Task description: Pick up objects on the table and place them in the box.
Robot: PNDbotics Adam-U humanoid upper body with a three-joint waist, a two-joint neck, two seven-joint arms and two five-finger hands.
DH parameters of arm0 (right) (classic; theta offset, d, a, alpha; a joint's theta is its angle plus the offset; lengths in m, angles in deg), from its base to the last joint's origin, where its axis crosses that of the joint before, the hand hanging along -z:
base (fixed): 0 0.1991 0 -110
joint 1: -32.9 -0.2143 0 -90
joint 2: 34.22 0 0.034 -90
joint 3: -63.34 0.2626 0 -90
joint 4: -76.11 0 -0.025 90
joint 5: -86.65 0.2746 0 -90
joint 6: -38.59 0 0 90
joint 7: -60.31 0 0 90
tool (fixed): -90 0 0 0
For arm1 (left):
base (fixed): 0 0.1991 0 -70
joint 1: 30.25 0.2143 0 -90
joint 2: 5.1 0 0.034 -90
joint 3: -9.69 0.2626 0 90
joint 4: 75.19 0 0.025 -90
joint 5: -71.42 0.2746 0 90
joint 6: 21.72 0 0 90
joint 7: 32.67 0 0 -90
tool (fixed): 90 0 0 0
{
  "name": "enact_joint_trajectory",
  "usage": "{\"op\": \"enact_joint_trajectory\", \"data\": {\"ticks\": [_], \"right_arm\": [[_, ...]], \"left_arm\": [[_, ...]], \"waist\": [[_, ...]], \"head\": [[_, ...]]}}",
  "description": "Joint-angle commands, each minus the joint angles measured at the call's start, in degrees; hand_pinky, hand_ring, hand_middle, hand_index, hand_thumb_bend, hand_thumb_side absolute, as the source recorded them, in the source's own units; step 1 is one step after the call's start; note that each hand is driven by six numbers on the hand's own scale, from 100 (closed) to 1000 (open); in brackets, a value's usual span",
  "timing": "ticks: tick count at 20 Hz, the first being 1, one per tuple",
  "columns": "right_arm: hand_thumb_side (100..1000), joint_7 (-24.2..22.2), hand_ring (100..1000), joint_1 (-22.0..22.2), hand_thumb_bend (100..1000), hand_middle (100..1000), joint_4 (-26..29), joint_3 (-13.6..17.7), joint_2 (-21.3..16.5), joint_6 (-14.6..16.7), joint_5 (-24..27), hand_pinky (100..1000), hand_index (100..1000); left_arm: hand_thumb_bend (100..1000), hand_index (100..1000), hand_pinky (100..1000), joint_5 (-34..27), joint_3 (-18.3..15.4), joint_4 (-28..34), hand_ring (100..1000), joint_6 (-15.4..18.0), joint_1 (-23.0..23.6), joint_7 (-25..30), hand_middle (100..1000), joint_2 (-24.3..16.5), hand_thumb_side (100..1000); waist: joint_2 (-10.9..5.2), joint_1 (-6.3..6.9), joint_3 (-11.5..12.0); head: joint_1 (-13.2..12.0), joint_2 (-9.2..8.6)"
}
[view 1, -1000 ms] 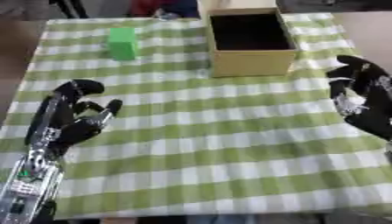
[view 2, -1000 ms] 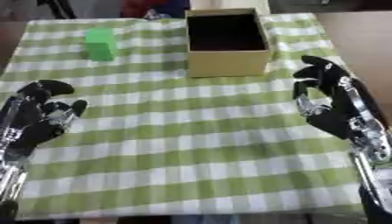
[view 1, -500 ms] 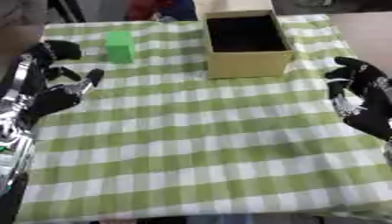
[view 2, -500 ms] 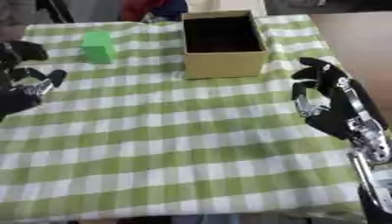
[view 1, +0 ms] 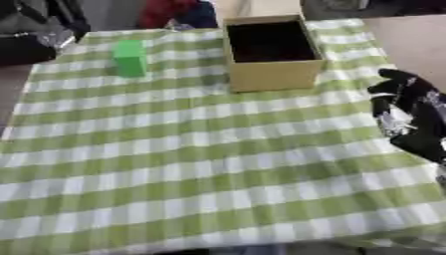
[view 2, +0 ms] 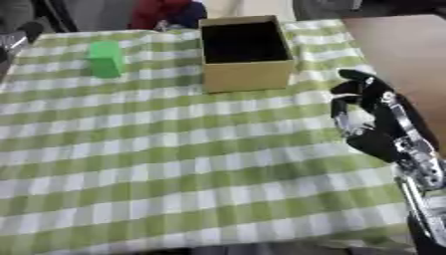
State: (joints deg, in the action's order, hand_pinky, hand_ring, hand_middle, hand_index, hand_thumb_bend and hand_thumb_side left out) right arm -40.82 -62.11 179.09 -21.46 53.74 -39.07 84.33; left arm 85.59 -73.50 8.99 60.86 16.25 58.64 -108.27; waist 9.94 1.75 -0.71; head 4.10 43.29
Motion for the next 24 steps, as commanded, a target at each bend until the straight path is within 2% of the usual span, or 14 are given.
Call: {"op": "enact_joint_trajectory", "data": {"ticks": [1,6,14,17,19,24], "right_arm": [[294,-0.4,791,-0.4,100,653,0.6,-0.1,-1.9,0.2,0.5,754,886],[293,-0.8,790,-0.7,100,651,0.8,-0.5,-2.3,0.4,0.5,754,886],[288,-1.2,790,-1.2,100,650,1.3,-1.1,-3.1,0.9,0.3,754,886],[291,-1.4,790,-1.4,100,650,1.5,-1.3,-3.2,1.0,0.2,753,887],[294,-1.6,790,-1.5,100,650,1.6,-1.4,-3.2,1.1,0.1,754,887],[306,-2.2,792,-1.8,100,652,1.6,-1.6,-3.2,1.2,-0.3,755,889]], "left_arm": [[596,769,580,4.6,-0.2,-6.3,762,0.4,-3.6,0.9,673,-2.3,111],[650,783,602,10.8,-1.7,-18.0,786,1.3,-8.8,1.2,697,-1.3,134],[794,793,689,21.3,-3.5,-32.5,818,4.1,-15.3,2.7,732,0.9,147],[836,804,754,25.1,-4.1,-36.3,846,5.1,-16.7,3.9,757,1.9,103],[844,805,776,27.8,-4.7,-38.2,847,5.5,-17.4,5.1,762,2.3,119],[852,807,793,33.5,-6.4,-41.6,838,5.3,-18.7,7.7,759,2.3,116]], "waist": [[-0.87,0.04,-0.5],[-0.65,0.48,-2.9],[-0.04,1.27,-7.4],[0.29,1.56,-8.8],[0.54,1.87,-9.7],[1.48,3.03,-11.7]], "head": [[-0.5,-0.77],[-1.4,-1.87],[-2.9,-3.26],[-3.3,-3.72],[-3.5,-4.09],[-3.9,-4.91]]}}
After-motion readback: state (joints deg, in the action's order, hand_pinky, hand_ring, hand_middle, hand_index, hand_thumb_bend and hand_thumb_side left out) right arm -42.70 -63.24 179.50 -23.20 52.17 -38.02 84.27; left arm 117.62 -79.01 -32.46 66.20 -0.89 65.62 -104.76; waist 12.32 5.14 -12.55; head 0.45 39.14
